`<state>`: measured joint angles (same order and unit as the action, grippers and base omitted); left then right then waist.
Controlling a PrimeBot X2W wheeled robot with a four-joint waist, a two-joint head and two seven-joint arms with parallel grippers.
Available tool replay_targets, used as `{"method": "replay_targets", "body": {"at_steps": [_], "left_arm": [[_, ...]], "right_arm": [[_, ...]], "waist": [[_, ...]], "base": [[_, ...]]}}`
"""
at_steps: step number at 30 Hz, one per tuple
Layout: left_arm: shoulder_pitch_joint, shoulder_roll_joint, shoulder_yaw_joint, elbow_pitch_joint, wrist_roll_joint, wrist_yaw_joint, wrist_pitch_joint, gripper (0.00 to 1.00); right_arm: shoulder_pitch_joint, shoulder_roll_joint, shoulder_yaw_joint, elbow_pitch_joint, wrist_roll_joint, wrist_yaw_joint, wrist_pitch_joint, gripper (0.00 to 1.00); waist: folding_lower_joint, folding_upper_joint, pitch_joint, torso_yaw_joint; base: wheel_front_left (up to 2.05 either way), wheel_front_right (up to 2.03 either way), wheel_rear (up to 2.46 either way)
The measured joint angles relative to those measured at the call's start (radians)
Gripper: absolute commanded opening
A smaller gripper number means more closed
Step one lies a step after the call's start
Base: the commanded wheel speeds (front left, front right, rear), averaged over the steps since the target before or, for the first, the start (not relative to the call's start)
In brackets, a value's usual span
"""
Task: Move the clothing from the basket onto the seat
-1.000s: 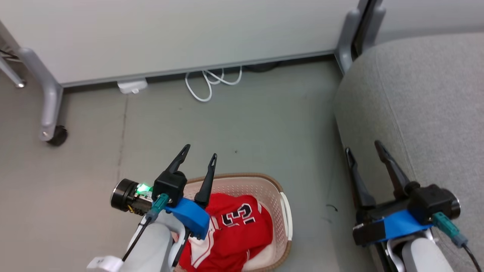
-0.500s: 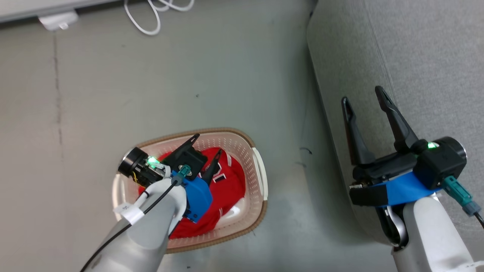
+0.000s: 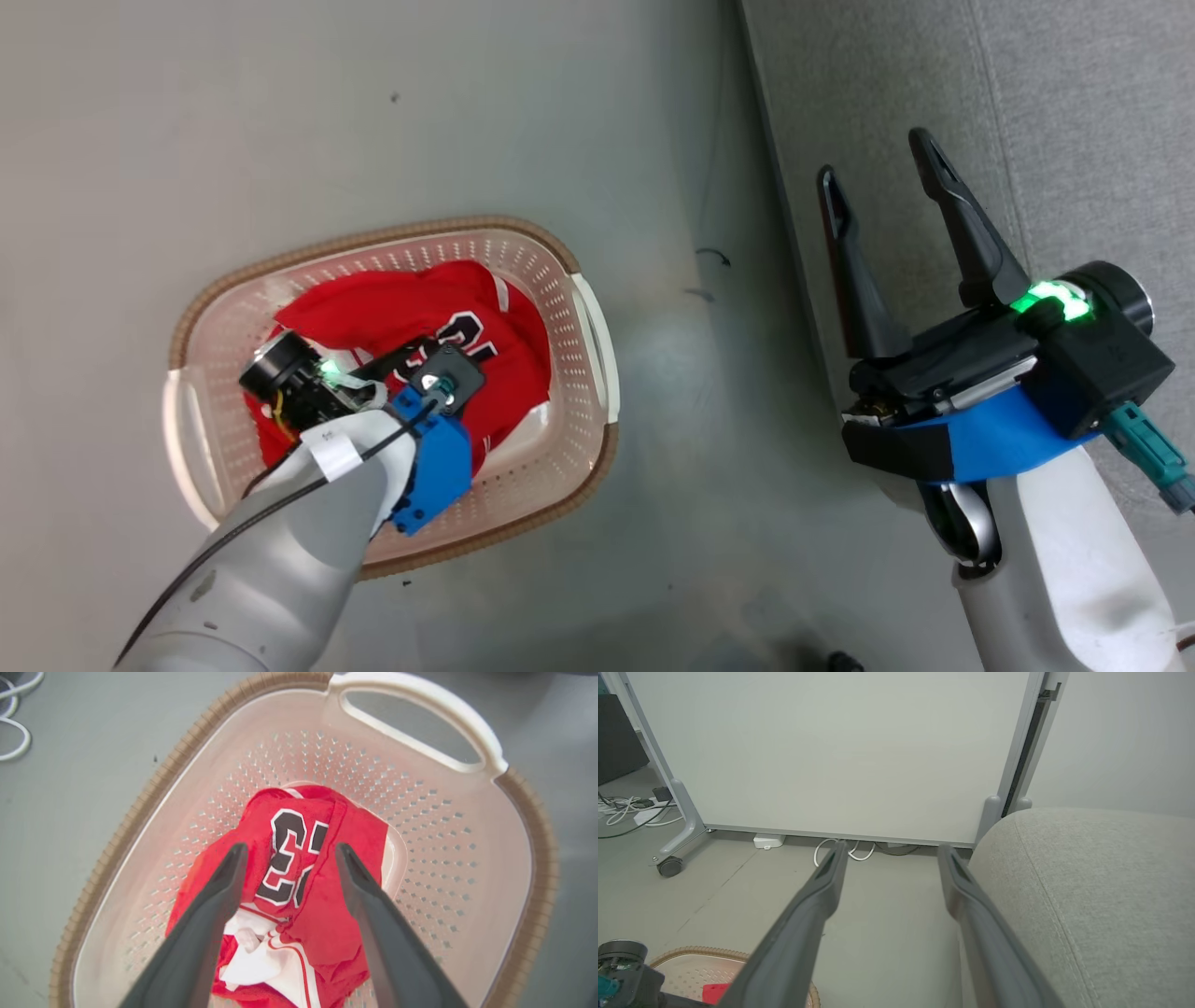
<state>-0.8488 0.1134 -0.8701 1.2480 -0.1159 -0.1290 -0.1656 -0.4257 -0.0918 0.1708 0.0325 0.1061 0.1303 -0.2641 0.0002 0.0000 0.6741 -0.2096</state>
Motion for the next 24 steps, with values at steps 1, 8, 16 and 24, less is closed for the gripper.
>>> {"method": "replay_targets", "body": {"at_steps": [1,8,16,24], "left_arm": [[-0.005,0.006,-0.017,0.007,-0.012,0.0,0.025,1.0],[-0.057,0.058,-0.142,0.022,-0.077,0.0,0.133,1.0],[-0.108,0.101,-0.277,0.008,-0.168,0.0,0.244,1.0],[-0.138,0.126,-0.352,-0.02,-0.285,0.0,0.339,1.0]], "right_arm": [[-0.003,0.001,0.004,-0.008,0.001,0.0,0.0,1.0],[-0.018,0.003,0.025,-0.042,0.001,0.0,0.0,1.0],[-0.022,0.004,0.02,-0.066,0.002,0.0,0.0,1.0],[-0.026,0.006,0.006,-0.093,0.004,0.0,0.0,1.0]], "waist": [[0.0,0.0,0.014,-0.004],[-0.0001,0.0,0.109,-0.033],[-0.0001,0.0,0.198,-0.049],[-0.0001,0.0,0.268,-0.055]], "base": [[0.0,0.0,0.0],[0.0,0.0,0.0],[0.0,0.0,0.0],[0.0,0.0,0.0]]}}
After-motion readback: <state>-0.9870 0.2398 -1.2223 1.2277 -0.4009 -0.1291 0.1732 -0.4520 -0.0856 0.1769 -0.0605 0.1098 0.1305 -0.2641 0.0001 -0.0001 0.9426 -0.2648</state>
